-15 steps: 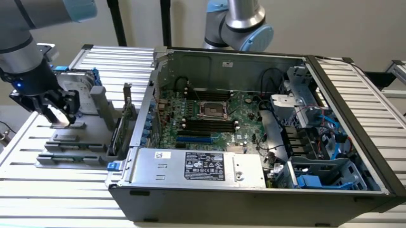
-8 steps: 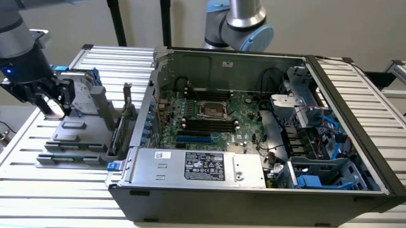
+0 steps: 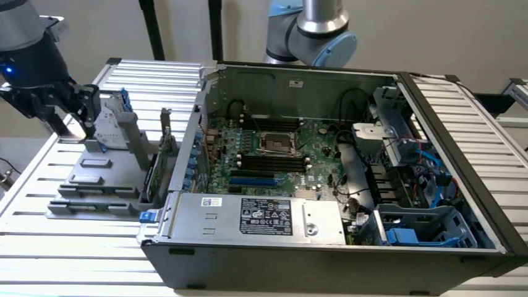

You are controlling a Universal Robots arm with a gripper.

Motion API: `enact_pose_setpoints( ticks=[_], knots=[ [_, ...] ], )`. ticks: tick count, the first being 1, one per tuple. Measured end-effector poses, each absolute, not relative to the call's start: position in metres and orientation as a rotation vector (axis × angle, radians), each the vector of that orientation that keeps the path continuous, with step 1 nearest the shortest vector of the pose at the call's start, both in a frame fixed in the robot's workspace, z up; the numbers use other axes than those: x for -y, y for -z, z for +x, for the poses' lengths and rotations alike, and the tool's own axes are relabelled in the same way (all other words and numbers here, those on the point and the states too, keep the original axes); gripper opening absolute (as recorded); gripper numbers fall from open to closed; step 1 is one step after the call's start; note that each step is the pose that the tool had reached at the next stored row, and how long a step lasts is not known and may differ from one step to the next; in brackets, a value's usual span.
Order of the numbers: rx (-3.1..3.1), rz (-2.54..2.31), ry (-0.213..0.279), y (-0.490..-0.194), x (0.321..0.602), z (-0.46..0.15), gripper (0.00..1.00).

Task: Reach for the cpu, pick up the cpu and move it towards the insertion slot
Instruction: 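Pick up the cpu and move it towards the insertion slot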

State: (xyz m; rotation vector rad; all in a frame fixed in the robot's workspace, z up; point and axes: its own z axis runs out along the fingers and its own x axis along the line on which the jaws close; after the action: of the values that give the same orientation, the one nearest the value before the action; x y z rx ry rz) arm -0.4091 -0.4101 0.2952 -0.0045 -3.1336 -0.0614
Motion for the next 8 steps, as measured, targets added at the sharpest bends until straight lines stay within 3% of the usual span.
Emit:
enact_pose_setpoints(
  ticks=[8],
  knots=[
    [3.130, -0.002, 0.073, -0.332, 0.412, -0.375, 0.54]
  ],
)
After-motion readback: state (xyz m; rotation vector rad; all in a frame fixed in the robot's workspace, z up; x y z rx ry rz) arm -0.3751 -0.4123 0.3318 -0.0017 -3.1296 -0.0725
